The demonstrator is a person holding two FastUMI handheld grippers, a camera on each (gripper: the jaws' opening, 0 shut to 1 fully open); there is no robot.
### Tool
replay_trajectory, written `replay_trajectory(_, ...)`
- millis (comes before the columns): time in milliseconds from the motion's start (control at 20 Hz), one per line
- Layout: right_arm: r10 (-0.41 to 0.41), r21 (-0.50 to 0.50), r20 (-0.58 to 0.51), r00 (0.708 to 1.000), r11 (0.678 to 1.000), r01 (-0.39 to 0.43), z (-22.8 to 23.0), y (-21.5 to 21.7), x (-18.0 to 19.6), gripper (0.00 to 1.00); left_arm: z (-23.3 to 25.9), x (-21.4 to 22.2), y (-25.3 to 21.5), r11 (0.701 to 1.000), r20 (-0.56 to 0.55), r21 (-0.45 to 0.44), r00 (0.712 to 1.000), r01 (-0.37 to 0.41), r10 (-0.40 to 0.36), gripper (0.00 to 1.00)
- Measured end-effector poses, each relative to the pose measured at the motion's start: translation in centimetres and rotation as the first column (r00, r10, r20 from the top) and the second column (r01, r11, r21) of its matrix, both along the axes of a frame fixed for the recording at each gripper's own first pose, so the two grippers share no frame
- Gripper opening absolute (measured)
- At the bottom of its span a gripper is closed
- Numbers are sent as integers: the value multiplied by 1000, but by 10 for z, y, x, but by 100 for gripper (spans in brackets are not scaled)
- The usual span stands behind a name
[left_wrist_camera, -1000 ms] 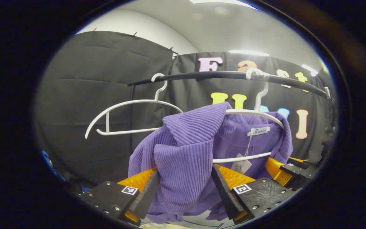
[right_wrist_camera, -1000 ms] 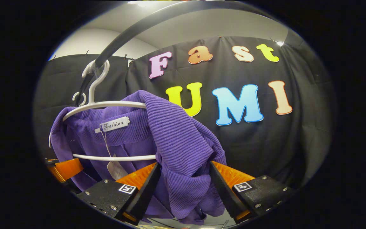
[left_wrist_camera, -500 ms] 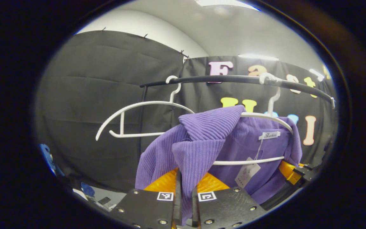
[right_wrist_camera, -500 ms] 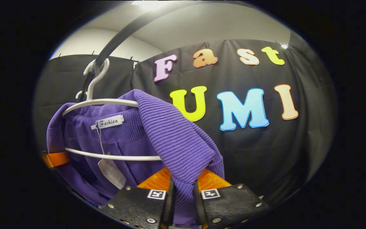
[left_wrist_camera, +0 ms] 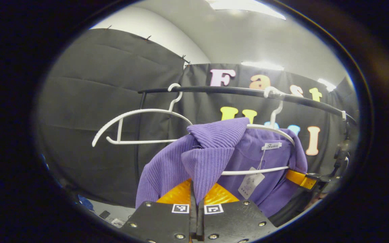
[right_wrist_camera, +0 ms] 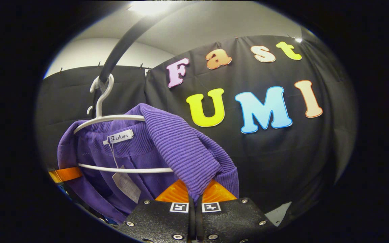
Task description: Grasp the clothes on the hanger with both hands and then place them into the laundry hamper below.
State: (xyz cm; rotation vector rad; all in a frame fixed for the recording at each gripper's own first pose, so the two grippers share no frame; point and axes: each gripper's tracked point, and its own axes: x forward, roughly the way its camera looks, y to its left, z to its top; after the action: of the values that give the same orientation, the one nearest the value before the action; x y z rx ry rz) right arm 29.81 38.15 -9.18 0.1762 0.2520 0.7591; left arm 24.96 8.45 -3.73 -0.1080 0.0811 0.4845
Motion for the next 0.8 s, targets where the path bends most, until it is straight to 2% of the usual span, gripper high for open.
replay_trajectory(100, -45, -18, 17, 999, 999, 45, 2, -5, -3, 0, 8, -3, -2, 999, 17, -10, 999, 48, -48, 1)
replay_trajectory(250, -100, -36, 36, 994, 994, 101, 10, -16, -14, 0, 28, -12, -3, 992, 50, -3, 991, 125, -125, 1)
replay_trajectory(300, -118, -40, 42, 992, 992, 120, 14, -19, -17, 0, 36, -16, 0, 990, 58, 8, 989, 139, -139, 5)
replay_trajectory(350, -134, -44, 48, 990, 990, 137, 18, -21, -19, 0, 45, -21, 2, 988, 72, 11, 985, 154, -155, 1)
replay_trajectory(400, -149, -46, 54, 987, 987, 152, 22, -24, -21, 0, 54, -21, 3, 985, 93, 8, 981, 170, -170, 5)
replay_trajectory(450, -161, -47, 61, 985, 985, 164, 27, -26, -24, 0, 63, -23, 4, 983, 113, 4, 977, 184, -183, 1)
replay_trajectory(800, -220, -67, 125, 967, 971, 229, 51, -31, -44, 0, 98, -30, 36, 974, 188, -41, 959, 223, -212, 1)
